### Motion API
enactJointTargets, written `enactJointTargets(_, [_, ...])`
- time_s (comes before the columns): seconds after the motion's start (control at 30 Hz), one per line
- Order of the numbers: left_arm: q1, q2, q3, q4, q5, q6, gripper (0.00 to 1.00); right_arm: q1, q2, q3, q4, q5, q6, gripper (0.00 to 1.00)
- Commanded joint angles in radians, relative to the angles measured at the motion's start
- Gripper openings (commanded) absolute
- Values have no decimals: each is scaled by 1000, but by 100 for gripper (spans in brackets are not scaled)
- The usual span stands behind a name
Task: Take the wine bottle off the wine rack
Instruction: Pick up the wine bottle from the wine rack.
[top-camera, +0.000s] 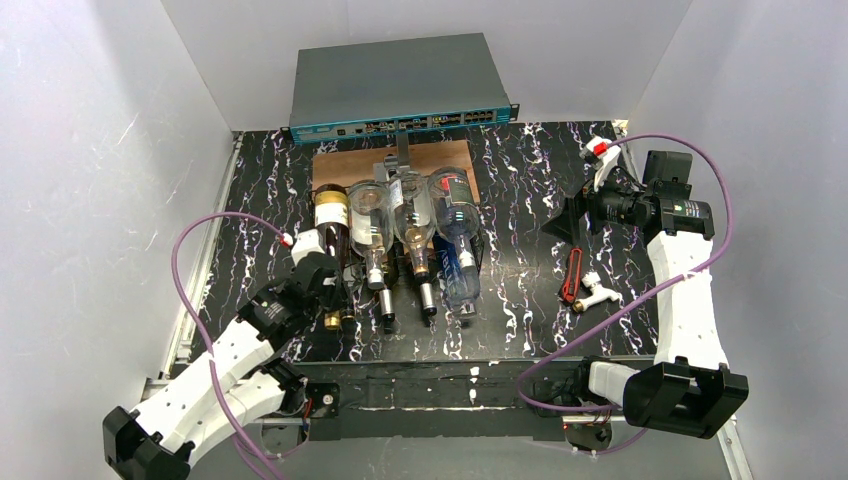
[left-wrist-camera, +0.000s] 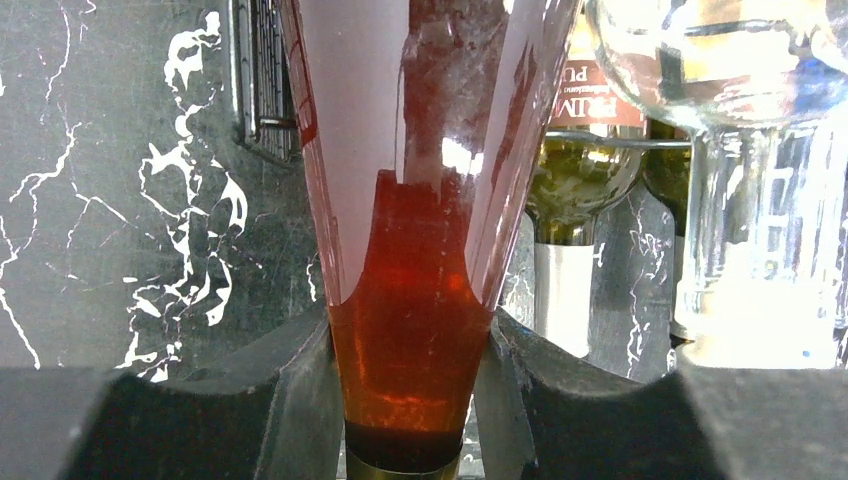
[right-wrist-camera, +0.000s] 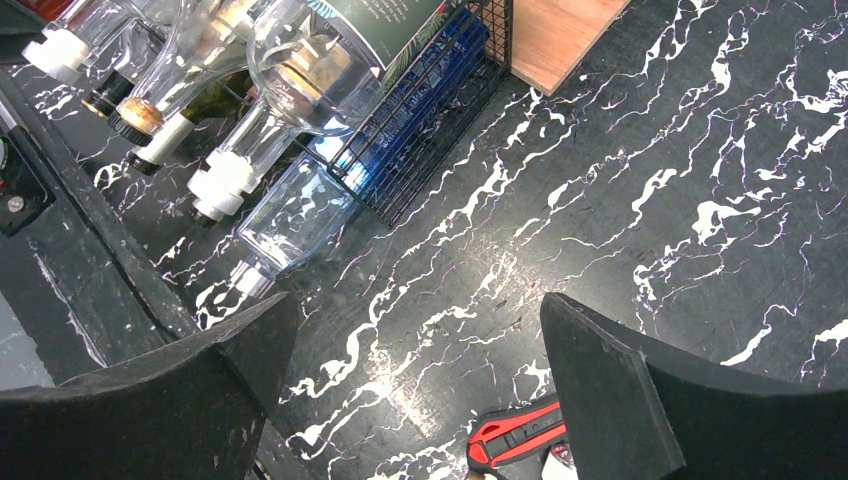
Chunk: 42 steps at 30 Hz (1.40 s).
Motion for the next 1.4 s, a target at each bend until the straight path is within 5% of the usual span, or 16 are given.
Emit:
enactJointTargets(0.0, [-3,-46,75,-53,-43,26,0,-4,-10,-7,19,-28,9,100])
enactJointTargets(1.37, [-2,-187,207,-18,-128,242,0,-4,11,1,21,-56,10,100])
